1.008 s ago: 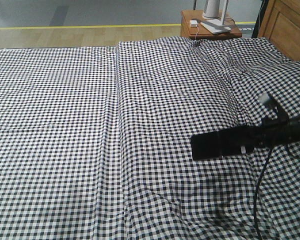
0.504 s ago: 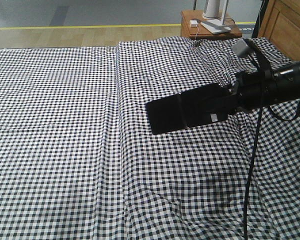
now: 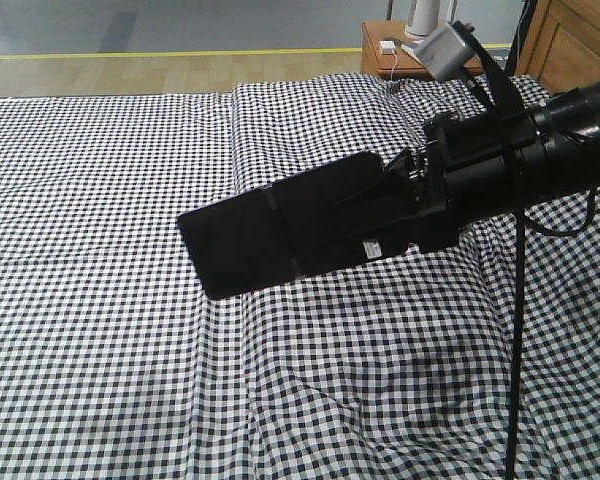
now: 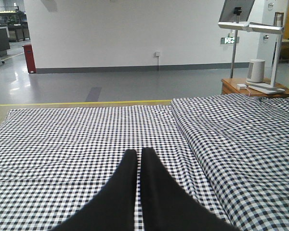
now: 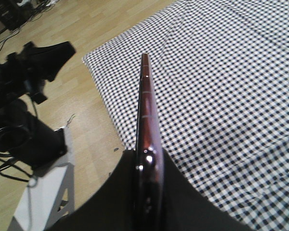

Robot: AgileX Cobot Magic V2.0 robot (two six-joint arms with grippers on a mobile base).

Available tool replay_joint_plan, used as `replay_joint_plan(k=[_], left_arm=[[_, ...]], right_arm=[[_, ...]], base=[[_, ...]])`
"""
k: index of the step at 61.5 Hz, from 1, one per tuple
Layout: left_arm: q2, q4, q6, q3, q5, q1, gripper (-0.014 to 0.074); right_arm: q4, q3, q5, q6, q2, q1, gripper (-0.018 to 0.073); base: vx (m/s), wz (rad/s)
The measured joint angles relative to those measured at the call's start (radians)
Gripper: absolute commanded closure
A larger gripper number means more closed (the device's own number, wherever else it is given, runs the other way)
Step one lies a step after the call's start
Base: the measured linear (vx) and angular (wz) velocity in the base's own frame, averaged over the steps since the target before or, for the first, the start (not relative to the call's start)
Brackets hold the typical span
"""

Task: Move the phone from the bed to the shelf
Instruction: 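Lift the phone with the right gripper up off the bed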

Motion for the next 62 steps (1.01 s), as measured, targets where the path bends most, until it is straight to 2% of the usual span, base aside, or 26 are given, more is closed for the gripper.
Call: replay_joint_plan(k=[19, 62], left_arm=[[0.000, 0.000, 0.000, 0.000, 0.000, 0.000, 0.0595], [0.000, 0.000, 0.000, 0.000, 0.000, 0.000, 0.0595]], right_arm=[[-0.041, 0.000, 0.014, 0.042, -0.054, 0.084, 0.0561], [-0.041, 0.000, 0.016, 0.047, -0.063, 0.085, 0.0561]], base=[[0.00, 0.00], [0.00, 0.00]])
